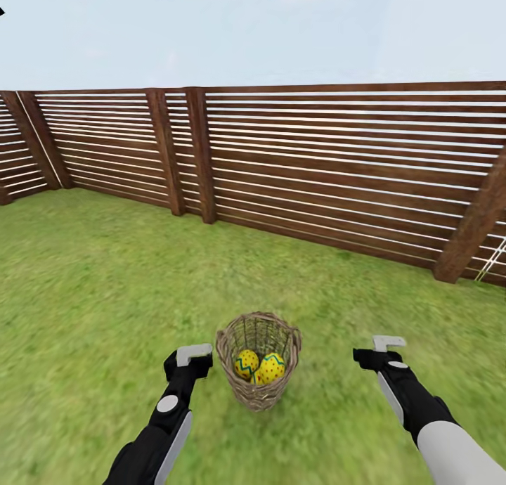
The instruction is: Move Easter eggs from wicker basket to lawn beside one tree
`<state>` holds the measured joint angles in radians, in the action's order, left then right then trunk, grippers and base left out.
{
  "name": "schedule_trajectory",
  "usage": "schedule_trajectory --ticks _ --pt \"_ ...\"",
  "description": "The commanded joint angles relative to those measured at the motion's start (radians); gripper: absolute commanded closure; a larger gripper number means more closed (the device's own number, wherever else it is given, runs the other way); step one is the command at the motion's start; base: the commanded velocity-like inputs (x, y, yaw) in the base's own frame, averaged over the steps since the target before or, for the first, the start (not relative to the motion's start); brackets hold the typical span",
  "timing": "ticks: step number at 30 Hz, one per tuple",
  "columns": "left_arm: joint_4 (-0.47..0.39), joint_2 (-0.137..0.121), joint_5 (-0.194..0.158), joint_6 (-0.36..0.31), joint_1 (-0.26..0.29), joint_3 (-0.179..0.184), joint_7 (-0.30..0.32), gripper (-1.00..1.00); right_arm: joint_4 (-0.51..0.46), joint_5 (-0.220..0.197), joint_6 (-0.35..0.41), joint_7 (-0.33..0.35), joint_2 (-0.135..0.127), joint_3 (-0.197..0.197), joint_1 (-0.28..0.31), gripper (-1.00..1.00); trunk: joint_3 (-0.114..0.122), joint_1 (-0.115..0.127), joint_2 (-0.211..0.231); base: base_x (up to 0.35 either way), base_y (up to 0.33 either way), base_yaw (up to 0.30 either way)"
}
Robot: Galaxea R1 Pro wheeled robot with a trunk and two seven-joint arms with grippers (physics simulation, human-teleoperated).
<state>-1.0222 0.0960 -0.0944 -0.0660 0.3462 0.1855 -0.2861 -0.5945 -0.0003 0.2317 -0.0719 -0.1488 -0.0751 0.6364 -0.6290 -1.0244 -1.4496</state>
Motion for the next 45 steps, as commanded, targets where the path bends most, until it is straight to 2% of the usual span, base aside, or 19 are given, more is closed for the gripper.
schedule_trajectory --ticks 1,12,20,28,33,36,38,39,40,41,42,43,44,45 --pt "-0.002 -0.001 -0.009 -0.003 0.0 0.004 -0.007 -1.0 -0.001 -0.001 0.006 -0.002 0.001 0.0 0.0 -1.0 -0.001 -0.001 0.0 0.341 0.059 -0.167" --pt "0.001 0.0 -0.01 -0.002 0.0 0.004 -0.007 -1.0 0.008 -0.003 0.005 -0.002 0.002 0.0 0.0 -1.0 0.006 -0.001 0.0 0.342 0.085 -0.215" --pt "0.074 0.0 -0.01 0.007 0.0 0.002 -0.007 -1.0 0.011 -0.001 0.005 -0.003 0.002 0.0 0.0 -1.0 0.006 -0.001 0.0 0.342 0.094 -0.022" --pt "0.086 -0.002 -0.011 0.014 0.0 -0.003 -0.007 -1.0 0.026 0.001 0.003 -0.001 0.002 0.0 0.0 -1.0 0.006 -0.001 0.0 0.287 0.152 -0.001" --pt "0.086 -0.002 -0.01 0.016 0.0 0.004 -0.005 -1.0 0.029 0.001 0.003 0.0 0.002 0.0 0.0 -1.0 0.006 -0.001 0.0 0.08 0.048 0.0" --pt "0.078 0.009 -0.008 0.006 0.0 0.035 -0.006 -1.0 0.03 0.002 0.004 -0.001 0.002 0.0 0.0 -1.0 0.006 -0.001 0.0 0.01 0.006 0.0" --pt "0.084 0.012 -0.012 -0.004 0.0 0.116 -0.009 -1.0 0.035 0.001 0.007 -0.001 0.003 0.004 0.0 -1.0 0.006 -0.001 0.0 0.002 0.001 0.0" --pt "0.086 0.013 -0.014 -0.006 0.0 0.122 -0.01 -1.0 0.041 0.001 0.007 -0.001 0.003 0.009 0.0 -1.0 0.006 -0.001 0.0 0.0 0.0 0.0" --pt "0.09 0.014 -0.022 -0.014 0.001 0.124 -0.01 -1.0 0.049 0.0 0.008 0.0 0.003 0.017 0.0 -1.0 0.006 -0.001 0.0 0.0 0.0 0.0" --pt "0.174 0.013 -0.16 -0.113 0.023 0.103 -0.014 -1.0 0.091 -0.002 0.008 0.028 0.003 0.06 0.0 -1.0 0.006 -0.001 0.0 0.0 0.0 0.0" --pt "0.237 0.011 -0.216 -0.134 0.066 0.098 -0.016 -1.0 0.101 -0.002 0.008 0.045 0.003 0.068 0.0 -1.0 0.006 -0.001 0.0 0.0 0.0 0.0" --pt "0.299 0.011 -0.24 -0.142 0.101 0.097 -0.016 -1.0 0.105 -0.002 0.008 0.055 0.003 0.072 0.0 -1.0 0.006 -0.001 0.0 0.0 0.0 0.0" --pt "0.423 0.012 -0.266 -0.15 0.164 0.094 -0.017 -1.0 0.111 -0.001 0.008 0.065 0.003 0.077 0.0 -1.0 0.006 -0.001 0.0 0.0 0.0 0.0" --pt "0.483 0.013 -0.273 -0.153 0.198 0.094 -0.017 -1.0 0.112 -0.001 0.008 0.067 0.003 0.078 0.0 -1.0 0.006 -0.001 0.0 0.0 0.0 0.0"
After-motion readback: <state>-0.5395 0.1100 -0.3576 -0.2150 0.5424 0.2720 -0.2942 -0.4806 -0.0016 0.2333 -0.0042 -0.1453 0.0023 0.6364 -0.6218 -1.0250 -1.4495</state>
